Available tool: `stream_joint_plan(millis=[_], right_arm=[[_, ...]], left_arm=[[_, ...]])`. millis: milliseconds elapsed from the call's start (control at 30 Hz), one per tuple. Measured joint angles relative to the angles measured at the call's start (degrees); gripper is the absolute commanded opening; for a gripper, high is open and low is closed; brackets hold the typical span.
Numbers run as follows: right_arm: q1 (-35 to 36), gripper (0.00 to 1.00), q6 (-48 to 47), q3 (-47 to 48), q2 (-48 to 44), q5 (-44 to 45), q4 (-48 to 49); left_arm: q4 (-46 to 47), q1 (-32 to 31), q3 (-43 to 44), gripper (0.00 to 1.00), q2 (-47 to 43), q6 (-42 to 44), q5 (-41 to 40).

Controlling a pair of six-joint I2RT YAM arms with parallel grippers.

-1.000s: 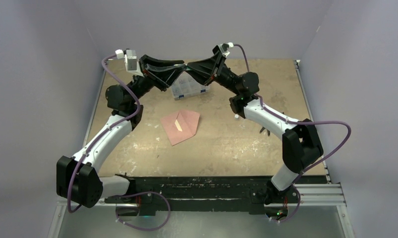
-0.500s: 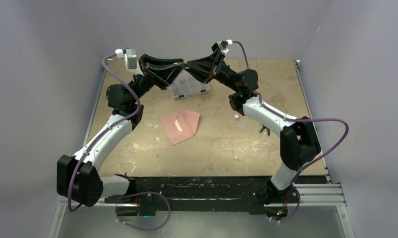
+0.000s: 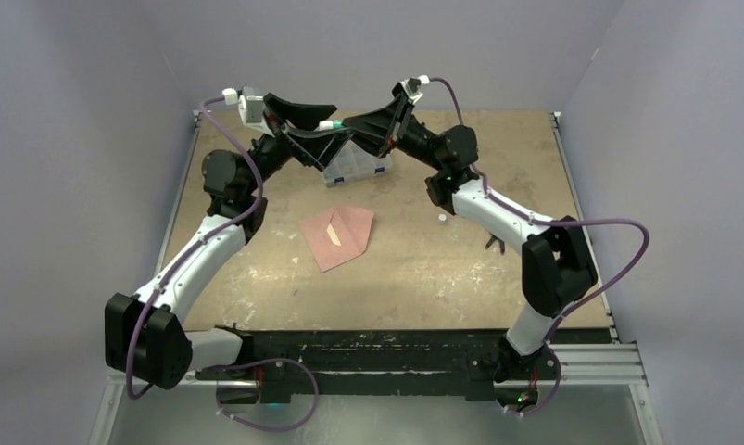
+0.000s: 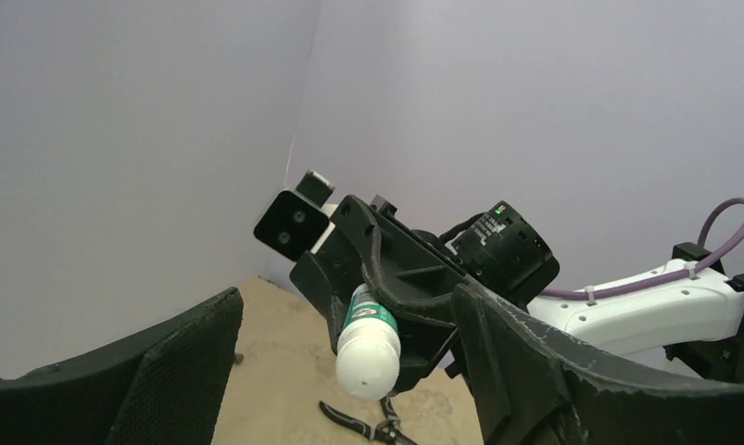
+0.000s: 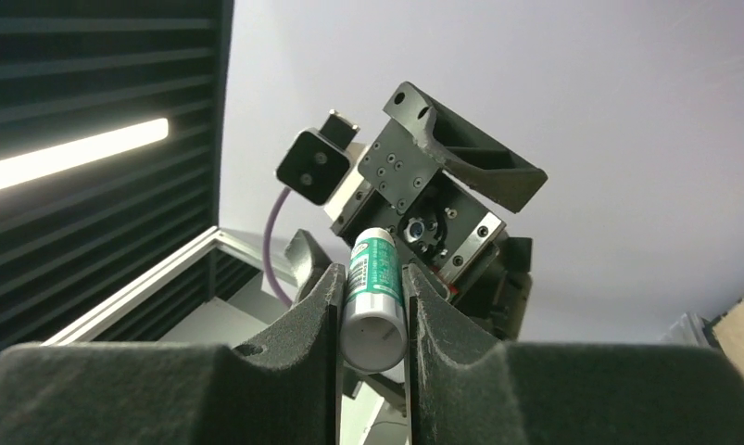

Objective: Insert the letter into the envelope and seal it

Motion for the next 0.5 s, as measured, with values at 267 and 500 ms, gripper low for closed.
stream_joint_plan(millis=[267, 500], right_arm=[[-1.3, 0.00, -9.7, -0.7, -2.4, -0.1, -11.7], [-3.8, 0.00, -32.6, 1.7, -4.6, 7.5, -32.5]], left_arm=[[-14.1, 2.2, 0.0, 0.94, -5.1, 2.8, -2.7], [-24.5, 3.5, -0.9, 0.88, -16.6, 10.6, -12.9]])
